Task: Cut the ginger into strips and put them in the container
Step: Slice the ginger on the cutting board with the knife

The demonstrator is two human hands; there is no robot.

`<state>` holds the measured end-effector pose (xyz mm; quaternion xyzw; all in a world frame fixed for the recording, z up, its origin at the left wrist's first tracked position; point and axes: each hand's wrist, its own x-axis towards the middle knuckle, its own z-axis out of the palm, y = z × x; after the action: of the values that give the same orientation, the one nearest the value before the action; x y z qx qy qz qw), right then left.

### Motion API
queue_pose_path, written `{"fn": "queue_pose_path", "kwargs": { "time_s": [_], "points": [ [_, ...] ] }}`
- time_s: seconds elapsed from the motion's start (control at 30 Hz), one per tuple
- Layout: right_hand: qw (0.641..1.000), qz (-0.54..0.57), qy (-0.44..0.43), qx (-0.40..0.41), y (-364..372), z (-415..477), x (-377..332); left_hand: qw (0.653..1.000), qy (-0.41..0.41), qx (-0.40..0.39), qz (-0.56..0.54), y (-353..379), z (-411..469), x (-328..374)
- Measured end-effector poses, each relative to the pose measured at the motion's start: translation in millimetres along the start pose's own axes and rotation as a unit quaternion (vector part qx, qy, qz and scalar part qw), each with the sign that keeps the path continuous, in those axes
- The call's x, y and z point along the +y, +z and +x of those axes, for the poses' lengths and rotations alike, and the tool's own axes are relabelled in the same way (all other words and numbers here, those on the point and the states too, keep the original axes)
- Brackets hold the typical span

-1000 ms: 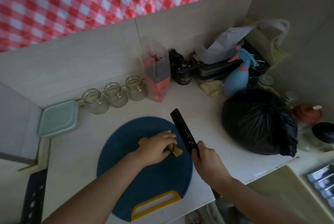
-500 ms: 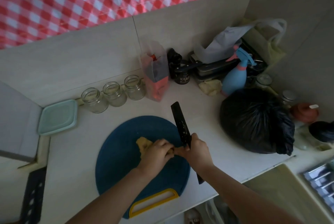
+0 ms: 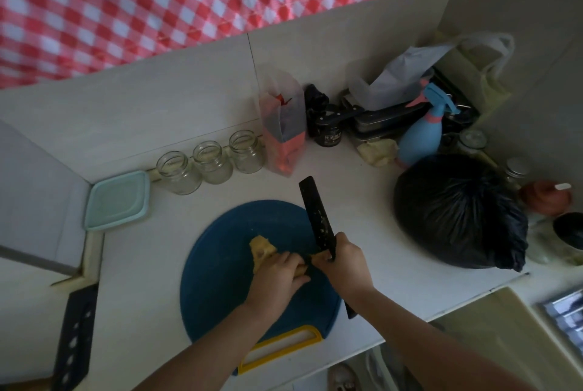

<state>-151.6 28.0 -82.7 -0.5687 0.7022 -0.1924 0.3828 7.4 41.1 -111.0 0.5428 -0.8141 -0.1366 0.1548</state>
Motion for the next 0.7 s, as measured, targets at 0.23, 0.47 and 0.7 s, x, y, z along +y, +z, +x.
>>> {"fn": "queue_pose_path", "kwargs": {
  "time_s": [0.23, 0.47, 0.7],
  "points": [
    [0.999, -0.027, -0.018, -0.042, -15.1, 36.0, -22.5, 0.992, -0.053, -0.023, 0.109, -16.7, 52.3, -5.1],
    [0.994, -0.085, -0.043, -0.046, -28.4, 31.9, -17.2, 0.991, -0.132, 0.007, 0.035, -37.3, 37.1, -30.1],
    [0.993, -0.101, -0.062, 0.013, -34.8, 4.2, -27.6, 0.969, -0.219, -0.035, -0.106, -32.2, 2.1, -31.9]
  ]
}}
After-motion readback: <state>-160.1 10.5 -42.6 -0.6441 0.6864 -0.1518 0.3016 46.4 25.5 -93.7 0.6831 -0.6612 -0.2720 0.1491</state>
